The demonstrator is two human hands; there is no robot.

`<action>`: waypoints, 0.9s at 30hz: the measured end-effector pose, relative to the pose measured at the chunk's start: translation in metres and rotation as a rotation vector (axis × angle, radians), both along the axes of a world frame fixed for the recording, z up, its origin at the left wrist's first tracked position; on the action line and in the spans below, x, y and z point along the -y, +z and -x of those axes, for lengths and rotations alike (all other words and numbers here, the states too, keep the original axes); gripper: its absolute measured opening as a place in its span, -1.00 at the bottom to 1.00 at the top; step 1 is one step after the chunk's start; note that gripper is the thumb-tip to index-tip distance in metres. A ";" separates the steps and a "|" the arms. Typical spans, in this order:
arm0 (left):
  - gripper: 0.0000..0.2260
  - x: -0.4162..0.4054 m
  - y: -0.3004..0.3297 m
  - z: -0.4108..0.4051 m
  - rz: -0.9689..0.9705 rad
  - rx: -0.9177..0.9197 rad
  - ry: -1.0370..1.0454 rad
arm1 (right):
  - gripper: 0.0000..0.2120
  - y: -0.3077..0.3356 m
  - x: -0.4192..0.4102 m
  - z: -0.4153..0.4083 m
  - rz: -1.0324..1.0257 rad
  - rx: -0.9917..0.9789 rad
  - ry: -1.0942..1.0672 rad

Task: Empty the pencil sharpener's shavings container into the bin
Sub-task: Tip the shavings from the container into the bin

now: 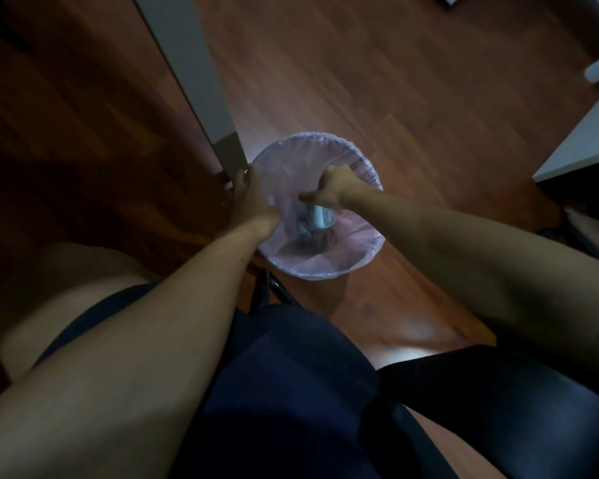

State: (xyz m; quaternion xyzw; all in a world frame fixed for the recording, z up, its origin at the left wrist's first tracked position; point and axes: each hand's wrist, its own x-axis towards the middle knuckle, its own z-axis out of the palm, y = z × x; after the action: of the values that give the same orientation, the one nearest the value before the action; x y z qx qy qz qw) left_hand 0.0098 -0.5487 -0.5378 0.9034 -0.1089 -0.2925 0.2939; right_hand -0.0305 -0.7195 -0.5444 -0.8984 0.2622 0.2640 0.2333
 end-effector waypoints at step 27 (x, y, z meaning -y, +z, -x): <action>-0.42 -0.007 0.085 -0.017 -0.036 -0.168 0.065 | -0.55 0.125 -0.021 -0.026 -0.051 0.060 -0.184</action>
State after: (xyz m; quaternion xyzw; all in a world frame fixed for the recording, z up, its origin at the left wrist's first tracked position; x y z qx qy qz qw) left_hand 0.0267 -0.5419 -0.4531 0.8838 -0.0492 -0.3596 0.2951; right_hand -0.0043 -0.6989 -0.4192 -0.8718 0.3299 0.2209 0.2869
